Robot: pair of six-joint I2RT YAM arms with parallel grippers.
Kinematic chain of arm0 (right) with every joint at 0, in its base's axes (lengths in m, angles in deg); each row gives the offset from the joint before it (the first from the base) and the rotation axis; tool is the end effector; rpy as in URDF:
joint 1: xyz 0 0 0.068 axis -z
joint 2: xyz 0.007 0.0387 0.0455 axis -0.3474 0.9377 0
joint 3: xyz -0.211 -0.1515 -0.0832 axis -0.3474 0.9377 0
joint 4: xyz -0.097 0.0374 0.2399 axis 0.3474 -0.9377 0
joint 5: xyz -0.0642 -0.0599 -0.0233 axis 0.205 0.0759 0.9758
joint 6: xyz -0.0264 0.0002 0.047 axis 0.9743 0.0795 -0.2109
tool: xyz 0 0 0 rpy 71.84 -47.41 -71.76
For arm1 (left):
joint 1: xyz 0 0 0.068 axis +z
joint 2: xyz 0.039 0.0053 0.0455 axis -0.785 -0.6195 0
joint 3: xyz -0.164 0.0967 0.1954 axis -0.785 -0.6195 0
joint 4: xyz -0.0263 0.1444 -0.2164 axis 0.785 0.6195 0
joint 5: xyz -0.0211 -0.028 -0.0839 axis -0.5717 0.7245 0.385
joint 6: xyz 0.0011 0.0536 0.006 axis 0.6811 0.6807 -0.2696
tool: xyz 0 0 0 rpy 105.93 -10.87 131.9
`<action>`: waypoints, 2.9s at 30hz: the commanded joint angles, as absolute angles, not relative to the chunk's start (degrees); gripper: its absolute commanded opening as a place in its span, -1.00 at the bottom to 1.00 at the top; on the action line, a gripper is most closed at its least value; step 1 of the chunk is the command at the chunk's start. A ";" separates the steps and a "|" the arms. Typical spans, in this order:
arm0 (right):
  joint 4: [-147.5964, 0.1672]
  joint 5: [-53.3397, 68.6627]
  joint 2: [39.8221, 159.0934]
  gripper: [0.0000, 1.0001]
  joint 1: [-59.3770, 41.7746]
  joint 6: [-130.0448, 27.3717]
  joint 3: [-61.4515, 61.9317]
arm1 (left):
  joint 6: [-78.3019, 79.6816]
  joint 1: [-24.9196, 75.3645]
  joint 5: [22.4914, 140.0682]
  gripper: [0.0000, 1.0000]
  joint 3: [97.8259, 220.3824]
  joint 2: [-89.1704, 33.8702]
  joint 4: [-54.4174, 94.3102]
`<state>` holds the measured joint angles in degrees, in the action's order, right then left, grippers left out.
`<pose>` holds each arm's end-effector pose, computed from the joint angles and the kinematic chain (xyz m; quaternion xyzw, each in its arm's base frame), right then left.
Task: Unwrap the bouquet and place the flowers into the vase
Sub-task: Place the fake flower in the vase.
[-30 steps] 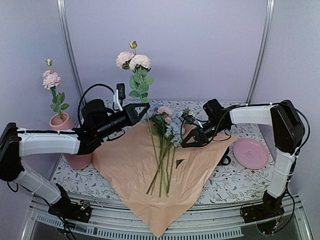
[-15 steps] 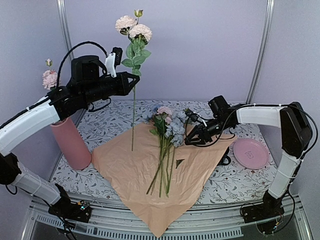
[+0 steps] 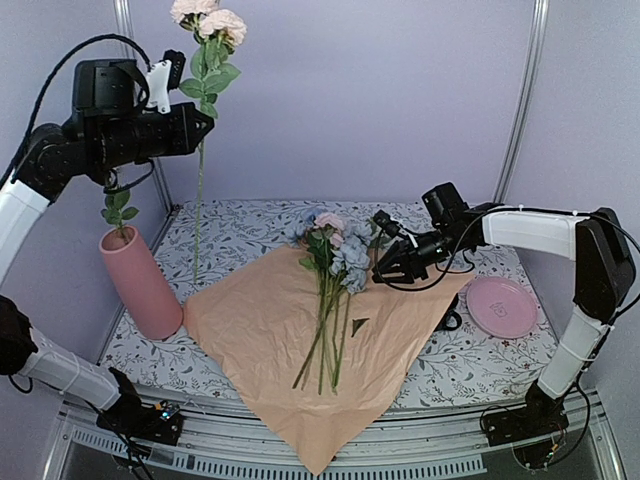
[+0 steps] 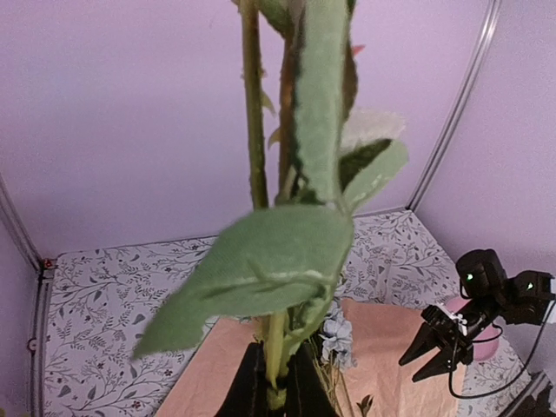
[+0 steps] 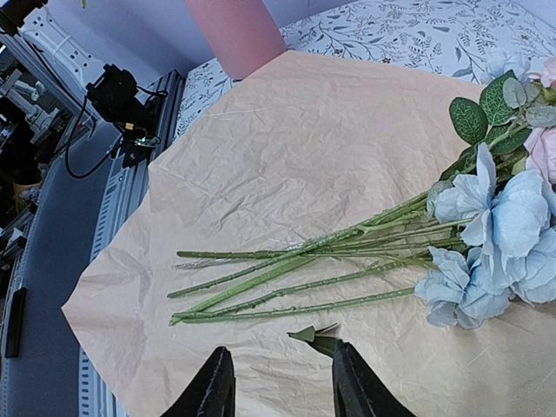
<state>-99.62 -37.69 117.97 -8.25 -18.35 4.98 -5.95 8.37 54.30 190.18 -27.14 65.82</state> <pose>0.3045 0.1982 0.2303 -0.5112 0.6970 0.4313 0.2586 0.1839 -0.1579 0.5089 0.0746 0.7876 -0.1948 0.5798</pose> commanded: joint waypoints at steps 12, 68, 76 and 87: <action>-99.39 -36.45 116.52 -0.18 -8.24 -16.74 5.64 | 1.42 8.29 20.82 -1.00 202.71 -25.01 79.83; -101.68 -37.15 118.28 -0.17 -8.24 -14.13 6.97 | -2.80 46.45 52.48 -0.98 143.15 3.76 43.55; -102.01 -37.60 118.74 -0.17 -8.25 -14.11 6.97 | -3.84 46.45 52.31 -0.42 143.99 3.53 44.90; -102.75 -38.20 118.87 -0.17 -8.25 -13.54 5.04 | -4.80 46.47 51.32 -0.04 147.88 2.29 49.18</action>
<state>-101.94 -36.90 118.14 -8.25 -14.63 6.82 -4.13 46.07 51.85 145.96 2.28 47.76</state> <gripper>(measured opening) 0.415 0.460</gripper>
